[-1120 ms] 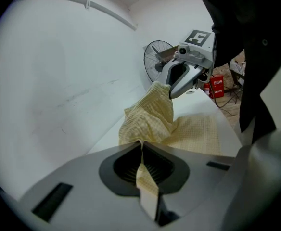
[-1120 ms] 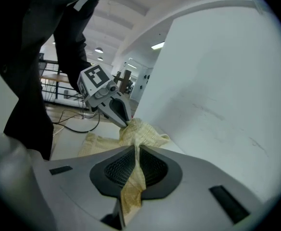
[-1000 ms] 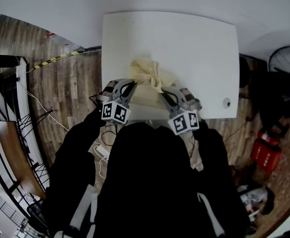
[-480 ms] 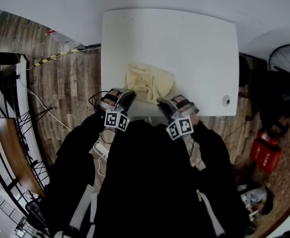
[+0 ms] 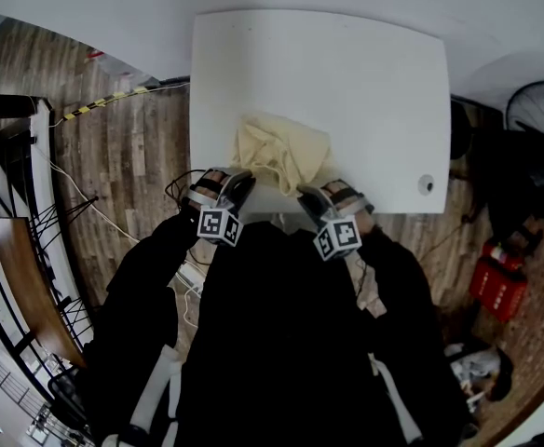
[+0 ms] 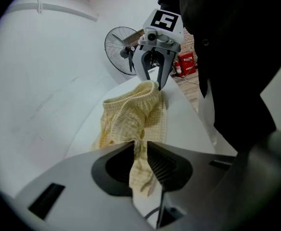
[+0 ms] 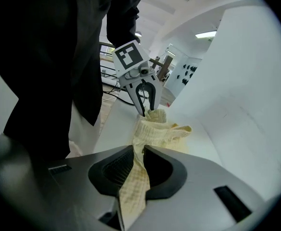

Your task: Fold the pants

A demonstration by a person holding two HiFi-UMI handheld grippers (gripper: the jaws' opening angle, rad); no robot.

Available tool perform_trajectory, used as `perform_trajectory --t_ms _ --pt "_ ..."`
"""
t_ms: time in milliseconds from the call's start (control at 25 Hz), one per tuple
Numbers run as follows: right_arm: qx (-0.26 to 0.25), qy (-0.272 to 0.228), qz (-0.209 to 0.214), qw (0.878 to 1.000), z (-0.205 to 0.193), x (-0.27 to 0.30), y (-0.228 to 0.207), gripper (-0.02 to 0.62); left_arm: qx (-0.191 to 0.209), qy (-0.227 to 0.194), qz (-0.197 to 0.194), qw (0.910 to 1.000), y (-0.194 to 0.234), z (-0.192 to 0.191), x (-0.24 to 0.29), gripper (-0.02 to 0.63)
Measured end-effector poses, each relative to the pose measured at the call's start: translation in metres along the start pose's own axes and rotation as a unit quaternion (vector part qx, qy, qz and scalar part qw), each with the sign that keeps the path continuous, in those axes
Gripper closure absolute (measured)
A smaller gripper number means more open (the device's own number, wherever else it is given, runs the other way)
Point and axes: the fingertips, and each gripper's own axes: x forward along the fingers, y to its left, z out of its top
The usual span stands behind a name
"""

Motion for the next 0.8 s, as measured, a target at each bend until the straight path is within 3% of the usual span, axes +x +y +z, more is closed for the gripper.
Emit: perform_trajectory --t_ms 200,520,680,800 --pt "0.027 0.001 -0.001 1.0 -0.001 -0.011 0.002 0.538 -0.024 -0.01 -0.002 0.9996 -0.003 0.001 -0.016 0.532" --pt "0.093 -0.048 -0.028 0.994 0.034 -0.039 -0.03 0.538 -0.072 -0.06 0.055 0.9941 0.042 0.037 -0.046 0.532" --pt "0.148 -0.074 -0.064 0.984 0.046 -0.06 -0.061 0.538 -0.101 -0.078 0.09 0.9877 0.075 0.053 -0.058 0.535" --pt "0.205 -0.09 -0.091 0.97 0.056 -0.075 -0.094 0.54 -0.137 -0.086 0.119 0.9796 0.101 0.062 -0.063 0.576"
